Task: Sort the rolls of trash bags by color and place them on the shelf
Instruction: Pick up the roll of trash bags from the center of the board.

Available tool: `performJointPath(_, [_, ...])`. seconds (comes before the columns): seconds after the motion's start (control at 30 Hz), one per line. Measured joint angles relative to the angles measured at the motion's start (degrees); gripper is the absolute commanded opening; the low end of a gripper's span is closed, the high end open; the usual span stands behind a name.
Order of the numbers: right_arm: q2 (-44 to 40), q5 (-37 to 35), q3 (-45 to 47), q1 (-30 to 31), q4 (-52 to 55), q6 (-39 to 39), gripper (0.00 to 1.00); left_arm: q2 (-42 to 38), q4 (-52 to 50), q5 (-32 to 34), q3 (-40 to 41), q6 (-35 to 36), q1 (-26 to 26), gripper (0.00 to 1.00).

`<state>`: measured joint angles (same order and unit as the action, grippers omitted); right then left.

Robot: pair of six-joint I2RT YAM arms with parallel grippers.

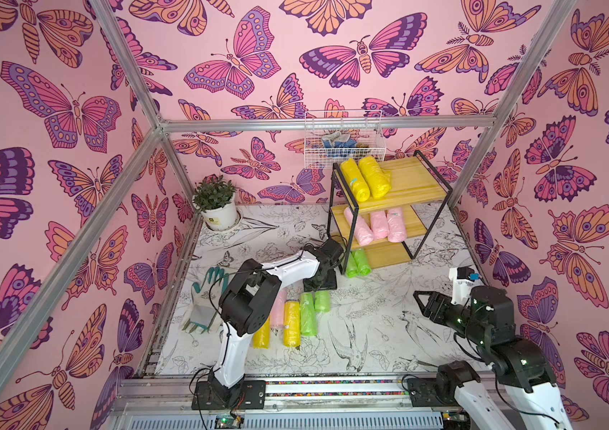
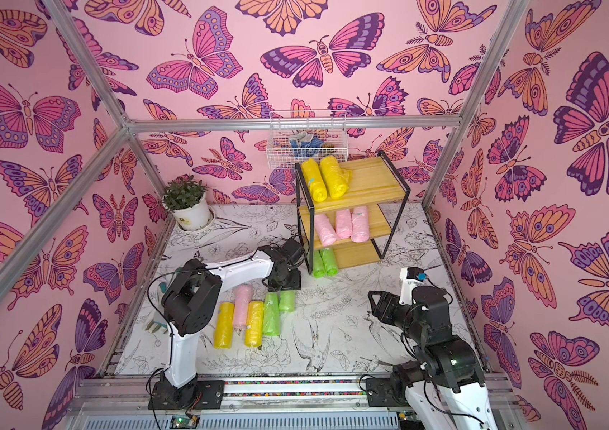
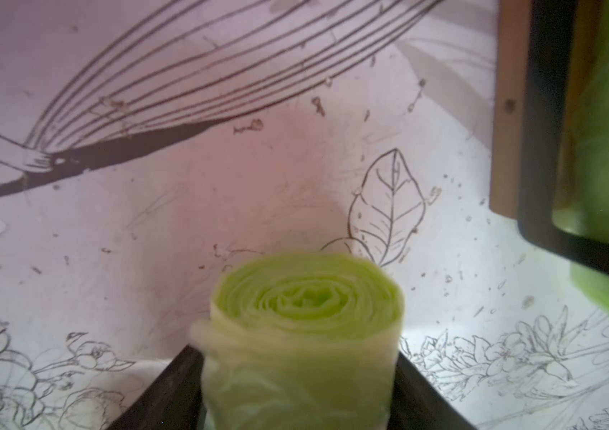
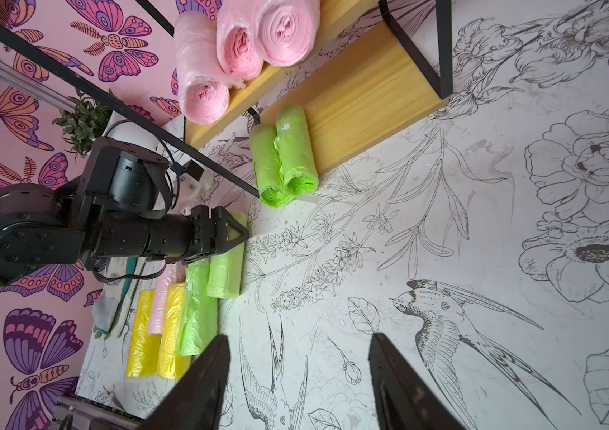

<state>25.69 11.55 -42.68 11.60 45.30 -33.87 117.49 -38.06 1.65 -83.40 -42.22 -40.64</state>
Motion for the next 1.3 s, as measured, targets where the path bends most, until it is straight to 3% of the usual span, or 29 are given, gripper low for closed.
performJointPath(0.17, [-0.02, 0.07, 0.00, 0.00, 0.00, -0.39, 0.62, 0.00, -0.33, 0.00, 0.07, 0.13, 0.26, 0.48])
performJointPath(0.27, [-0.33, 0.07, 0.26, 0.00, 0.02, -0.48, 0.61, -0.39, 0.22, -0.37, 0.42, -0.15, 0.24, 0.34])
performJointPath(0.37, [-0.55, 0.04, 0.44, 0.00, 0.28, -0.72, 0.61, -1.42, 1.03, -1.11, 1.33, -0.33, 0.24, 0.10])
performJointPath(0.43, [-0.63, 0.07, 0.44, 0.00, 0.44, -0.83, 0.61, -2.08, 1.66, -2.40, 2.36, -0.42, 0.24, 0.00])
performJointPath(0.57, [-0.59, 0.31, 0.44, 0.00, 0.55, -0.83, 0.62, -5.44, 2.01, -4.90, 6.01, -1.40, 0.02, 0.00])
performJointPath(0.67, [-0.04, 2.36, 0.46, 0.00, 0.48, -0.90, 0.71, -10.86, 2.12, -5.92, 9.62, -3.10, -0.44, 0.00])
performJointPath(0.9, [7.78, 16.37, 1.38, 0.94, -4.22, -4.22, 0.80, -28.61, 7.28, -9.73, 16.13, -11.19, -2.64, 0.00])
performJointPath(1.1, [9.51, 22.03, 7.37, 8.41, -16.94, -16.28, 0.84, -32.87, 13.49, -12.37, 16.31, -17.18, -6.54, 0.00])
performJointPath(1.3, [12.20, 20.76, 8.55, 18.64, -26.25, -23.52, 0.85, -33.05, 17.51, -14.34, 16.92, -21.11, -7.82, 0.00])
